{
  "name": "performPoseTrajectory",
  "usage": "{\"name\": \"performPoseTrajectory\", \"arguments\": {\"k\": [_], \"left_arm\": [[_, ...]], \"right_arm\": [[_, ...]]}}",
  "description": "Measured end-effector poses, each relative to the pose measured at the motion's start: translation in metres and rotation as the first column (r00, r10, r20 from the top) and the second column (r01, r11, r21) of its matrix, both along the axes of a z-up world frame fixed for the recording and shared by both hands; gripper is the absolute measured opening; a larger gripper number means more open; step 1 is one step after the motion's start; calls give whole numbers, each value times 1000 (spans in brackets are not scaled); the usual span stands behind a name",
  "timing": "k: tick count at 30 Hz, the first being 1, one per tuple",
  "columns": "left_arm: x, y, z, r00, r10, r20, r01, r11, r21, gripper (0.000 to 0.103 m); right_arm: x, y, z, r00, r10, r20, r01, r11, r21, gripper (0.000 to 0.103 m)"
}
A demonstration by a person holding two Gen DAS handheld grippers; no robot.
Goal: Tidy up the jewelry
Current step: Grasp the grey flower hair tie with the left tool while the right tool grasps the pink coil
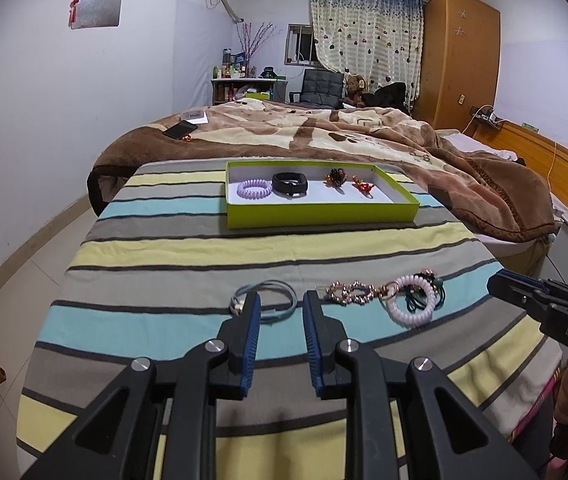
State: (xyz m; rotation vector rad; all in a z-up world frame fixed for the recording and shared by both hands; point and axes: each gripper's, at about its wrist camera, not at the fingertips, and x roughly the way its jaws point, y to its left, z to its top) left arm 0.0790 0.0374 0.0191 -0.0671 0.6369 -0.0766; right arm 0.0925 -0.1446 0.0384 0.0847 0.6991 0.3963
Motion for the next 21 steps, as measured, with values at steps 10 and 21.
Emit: {"name": "performPoseTrajectory", "arguments": {"k": [10, 21], "left_arm": [[1, 3, -5, 1000, 12, -13, -12, 1000, -3, 23], [26, 12, -24, 994, 57, -97, -56, 998, 15, 25]], "right_arm": [[2, 3, -4, 1000, 5, -16, -5, 1000, -7, 24], [21, 20, -21, 996, 34, -85, -35, 999, -11, 24]]}}
